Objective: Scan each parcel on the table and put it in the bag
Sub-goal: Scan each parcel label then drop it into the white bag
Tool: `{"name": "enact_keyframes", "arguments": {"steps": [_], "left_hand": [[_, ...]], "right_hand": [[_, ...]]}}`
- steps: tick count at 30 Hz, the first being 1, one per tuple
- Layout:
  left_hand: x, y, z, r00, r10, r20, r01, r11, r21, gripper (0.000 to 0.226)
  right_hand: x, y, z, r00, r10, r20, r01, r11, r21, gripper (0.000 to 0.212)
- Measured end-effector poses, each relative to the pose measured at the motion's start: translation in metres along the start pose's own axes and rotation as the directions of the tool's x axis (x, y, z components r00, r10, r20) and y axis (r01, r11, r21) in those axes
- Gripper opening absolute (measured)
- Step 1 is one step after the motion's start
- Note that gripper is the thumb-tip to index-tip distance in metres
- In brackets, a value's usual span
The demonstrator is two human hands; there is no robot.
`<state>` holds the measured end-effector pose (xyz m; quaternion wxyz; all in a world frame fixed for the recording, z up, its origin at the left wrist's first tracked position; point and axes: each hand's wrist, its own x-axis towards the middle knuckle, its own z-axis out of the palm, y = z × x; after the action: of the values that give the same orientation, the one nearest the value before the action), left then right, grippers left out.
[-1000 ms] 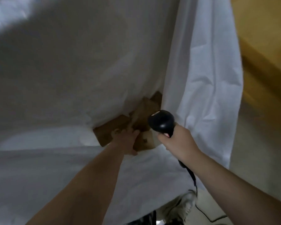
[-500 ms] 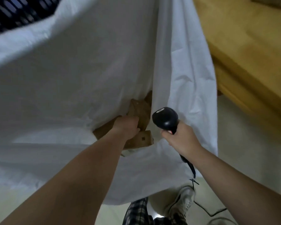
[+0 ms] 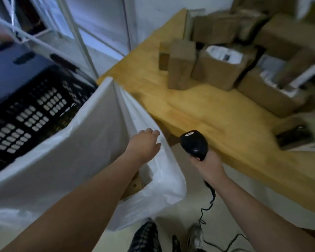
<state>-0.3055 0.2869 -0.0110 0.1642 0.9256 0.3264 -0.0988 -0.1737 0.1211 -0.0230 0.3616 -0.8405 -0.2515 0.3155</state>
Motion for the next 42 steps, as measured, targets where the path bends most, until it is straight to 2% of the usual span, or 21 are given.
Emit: {"name": "enact_keyframes", "arguments": {"steps": [4, 9, 13, 16, 18, 22, 26, 30, 33, 35, 37, 39, 40, 42], "left_hand": [[0.015, 0.061, -0.038, 0.986, 0.148, -0.078, -0.147, 0.989, 0.008, 0.043], [0.043, 0.15, -0.05, 0.953, 0.301, -0.042, -0.297, 0.952, 0.081, 0.046], [0.07, 0.223, -0.045, 0.94, 0.341, -0.011, -0.339, 0.938, 0.07, 0.048], [0.089, 0.28, -0.04, 0.93, 0.366, 0.008, -0.366, 0.93, 0.019, 0.054], [0.098, 0.318, -0.036, 0.921, 0.39, 0.007, -0.39, 0.921, -0.004, 0.059], [0.112, 0.377, -0.022, 0.92, 0.393, 0.016, -0.393, 0.919, 0.013, 0.081], [0.128, 0.401, -0.013, 0.938, 0.339, 0.075, -0.345, 0.934, 0.091, 0.101], [0.144, 0.402, -0.009, 0.955, 0.272, 0.117, -0.281, 0.957, 0.066, 0.106], [0.15, 0.4, -0.005, 0.971, 0.215, 0.102, -0.21, 0.976, -0.056, 0.108], [0.153, 0.396, -0.005, 0.986, 0.093, 0.135, -0.043, 0.943, -0.329, 0.098], [0.151, 0.392, -0.005, 0.975, 0.037, 0.221, 0.114, 0.767, -0.632, 0.072], [0.141, 0.388, -0.005, 0.958, 0.083, 0.276, 0.177, 0.588, -0.79, 0.057], [0.136, 0.385, -0.003, 0.95, 0.114, 0.291, 0.191, 0.526, -0.829, 0.06], [0.129, 0.38, 0.0, 0.929, 0.175, 0.327, 0.208, 0.485, -0.85, 0.07]], "right_hand": [[-0.007, 0.011, -0.069, 0.986, 0.043, -0.162, -0.04, 0.999, 0.023, 0.036], [-0.019, 0.042, -0.151, 0.931, 0.134, -0.34, -0.088, 0.985, 0.147, 0.026], [-0.02, 0.067, -0.216, 0.877, 0.166, -0.451, -0.099, 0.98, 0.17, 0.024], [-0.016, 0.082, -0.267, 0.864, 0.173, -0.472, -0.092, 0.977, 0.19, 0.017], [-0.013, 0.096, -0.295, 0.857, 0.181, -0.483, -0.075, 0.97, 0.231, 0.024], [-0.012, 0.121, -0.332, 0.838, 0.219, -0.501, -0.077, 0.954, 0.288, 0.019], [-0.009, 0.139, -0.355, 0.851, 0.253, -0.459, -0.087, 0.932, 0.352, 0.017], [-0.001, 0.148, -0.363, 0.85, 0.296, -0.436, -0.092, 0.898, 0.431, 0.02], [0.002, 0.15, -0.362, 0.857, 0.312, -0.411, -0.063, 0.854, 0.516, 0.021], [0.004, 0.151, -0.36, 0.853, 0.329, -0.405, -0.033, 0.809, 0.587, 0.025], [0.007, 0.151, -0.357, 0.865, 0.327, -0.38, 0.002, 0.756, 0.654, 0.026], [0.01, 0.146, -0.353, 0.894, 0.294, -0.337, 0.034, 0.707, 0.706, 0.018], [0.012, 0.142, -0.351, 0.909, 0.277, -0.312, 0.048, 0.672, 0.739, 0.018], [0.016, 0.135, -0.347, 0.932, 0.236, -0.275, 0.073, 0.62, 0.781, 0.02]]}}
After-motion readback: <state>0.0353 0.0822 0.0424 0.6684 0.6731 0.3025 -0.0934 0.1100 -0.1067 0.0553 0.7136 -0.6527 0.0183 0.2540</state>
